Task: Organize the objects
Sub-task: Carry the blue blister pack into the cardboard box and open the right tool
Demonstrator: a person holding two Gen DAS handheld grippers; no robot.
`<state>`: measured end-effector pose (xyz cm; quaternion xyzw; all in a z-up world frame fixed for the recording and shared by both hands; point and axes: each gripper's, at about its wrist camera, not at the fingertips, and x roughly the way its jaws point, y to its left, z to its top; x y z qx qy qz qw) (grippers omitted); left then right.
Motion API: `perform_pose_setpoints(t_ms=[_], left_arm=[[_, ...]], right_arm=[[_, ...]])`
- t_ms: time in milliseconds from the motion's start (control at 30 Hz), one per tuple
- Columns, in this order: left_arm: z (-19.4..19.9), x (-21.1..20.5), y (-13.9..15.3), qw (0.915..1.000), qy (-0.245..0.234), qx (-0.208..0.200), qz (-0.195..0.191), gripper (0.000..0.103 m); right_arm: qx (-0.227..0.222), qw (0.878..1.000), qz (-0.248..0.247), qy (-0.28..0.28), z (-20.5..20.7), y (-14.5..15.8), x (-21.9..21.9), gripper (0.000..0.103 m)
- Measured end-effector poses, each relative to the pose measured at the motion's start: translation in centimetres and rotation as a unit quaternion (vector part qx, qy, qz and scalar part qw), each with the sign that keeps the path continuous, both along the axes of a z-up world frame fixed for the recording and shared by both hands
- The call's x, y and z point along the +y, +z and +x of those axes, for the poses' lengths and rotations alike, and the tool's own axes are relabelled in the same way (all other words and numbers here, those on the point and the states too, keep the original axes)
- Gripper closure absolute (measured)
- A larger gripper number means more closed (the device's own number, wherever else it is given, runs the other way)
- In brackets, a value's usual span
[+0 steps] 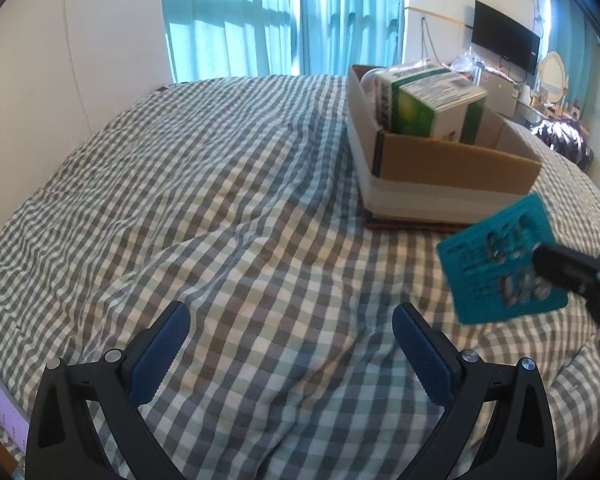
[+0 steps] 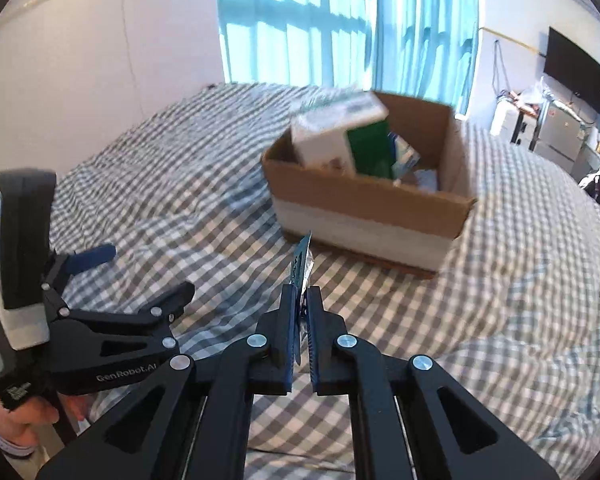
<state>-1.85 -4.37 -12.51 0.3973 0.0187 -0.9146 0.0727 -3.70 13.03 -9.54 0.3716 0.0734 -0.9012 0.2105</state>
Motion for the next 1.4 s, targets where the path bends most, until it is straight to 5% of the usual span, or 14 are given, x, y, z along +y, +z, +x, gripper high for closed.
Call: perform_pose_setpoints(t_ms=[400,733,933,1100,1400], left_arm=[[0.7,0.6,8.4,0.9962,-0.009,0.074,0.046,0.0],[-6.3,1.2,15.9,0.9886,-0.023,0.14,0.051,0.0],[-12.7,0.7,15.7,0.9888,-0.015,0.145,0.03,0.0],[-17.5,0.8,13.3,0.9908,-0.017,0.134,0.015,0.0],[-21.1,1.2,10.6,0.992,-0.037,0.121,-0.001,0.0]], right_arm=[[0.101,0.994,0.007,-0.035,1.2,10.3,2.8,0.098],[0.134,0.989,-0.004,-0.062,-5.5,14.4,3.1,0.098],[0.127,0.989,0.014,-0.069,-12.8,13.2,1.8,0.098],[0.095,0.992,0.028,-0.079,-19.5,9.0,1.2,0.098],[0.049,0.995,0.023,-0.089,-24.4,3.9,1.5,0.098]])
